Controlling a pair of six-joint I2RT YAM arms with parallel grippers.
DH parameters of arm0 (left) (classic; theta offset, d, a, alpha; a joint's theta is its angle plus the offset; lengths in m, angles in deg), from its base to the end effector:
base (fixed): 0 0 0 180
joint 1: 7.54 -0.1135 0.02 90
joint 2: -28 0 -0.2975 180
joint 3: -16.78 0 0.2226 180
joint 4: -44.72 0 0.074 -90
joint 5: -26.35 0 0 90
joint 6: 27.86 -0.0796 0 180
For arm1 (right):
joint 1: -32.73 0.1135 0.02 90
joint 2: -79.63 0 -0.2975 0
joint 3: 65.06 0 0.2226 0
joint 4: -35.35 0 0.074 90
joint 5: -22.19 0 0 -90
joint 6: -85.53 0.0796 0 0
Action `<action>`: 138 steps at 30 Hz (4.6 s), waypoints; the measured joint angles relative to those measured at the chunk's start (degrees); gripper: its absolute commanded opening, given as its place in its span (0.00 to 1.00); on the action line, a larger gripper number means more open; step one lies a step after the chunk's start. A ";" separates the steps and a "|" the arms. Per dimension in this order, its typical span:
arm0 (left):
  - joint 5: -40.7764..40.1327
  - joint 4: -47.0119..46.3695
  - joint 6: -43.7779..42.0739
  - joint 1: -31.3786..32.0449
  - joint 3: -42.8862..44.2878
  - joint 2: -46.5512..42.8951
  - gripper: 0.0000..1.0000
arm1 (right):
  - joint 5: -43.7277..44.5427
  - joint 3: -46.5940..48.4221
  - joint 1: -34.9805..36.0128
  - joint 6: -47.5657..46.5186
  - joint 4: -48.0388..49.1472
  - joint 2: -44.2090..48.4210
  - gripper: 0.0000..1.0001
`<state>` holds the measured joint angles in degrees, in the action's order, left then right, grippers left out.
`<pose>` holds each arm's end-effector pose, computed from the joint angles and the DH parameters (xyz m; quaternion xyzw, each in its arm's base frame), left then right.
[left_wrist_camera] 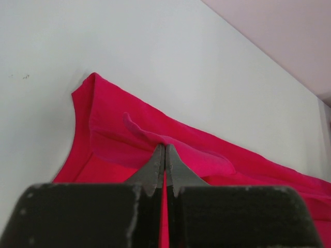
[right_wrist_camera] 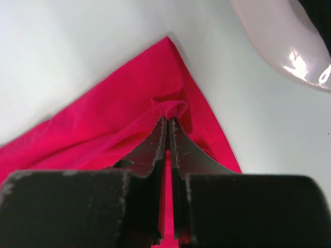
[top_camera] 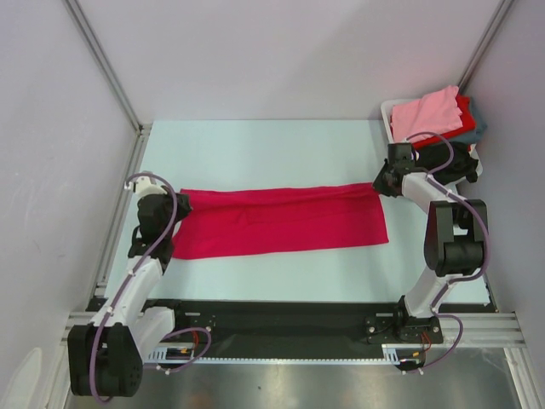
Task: Fold and stack the t-shirts
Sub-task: Fold the tshirt
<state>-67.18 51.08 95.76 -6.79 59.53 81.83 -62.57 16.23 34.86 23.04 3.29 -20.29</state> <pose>0.2093 0.0022 0.2649 -0.2455 0.7677 -0.1510 0.5724 0.3793 0.0068 0.2169 0.2217 0.9144 0.0443 0.3358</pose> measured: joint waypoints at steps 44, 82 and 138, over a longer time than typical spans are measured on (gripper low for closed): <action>0.07 17.09 6.43 0.42 -7.34 -14.03 0.56 | -9.68 -2.40 25.99 5.68 13.75 2.91 0.57; -2.36 20.15 19.04 1.38 23.30 40.28 0.47 | -45.09 38.56 38.07 1.60 7.63 -36.37 0.38; -5.33 23.34 16.48 1.38 22.88 39.95 0.47 | -57.09 46.62 41.68 10.27 32.00 -49.66 0.65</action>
<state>-72.51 74.42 112.24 -5.41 82.42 121.78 -119.66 62.85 76.54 33.31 35.29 -69.95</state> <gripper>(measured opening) 0.469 0.663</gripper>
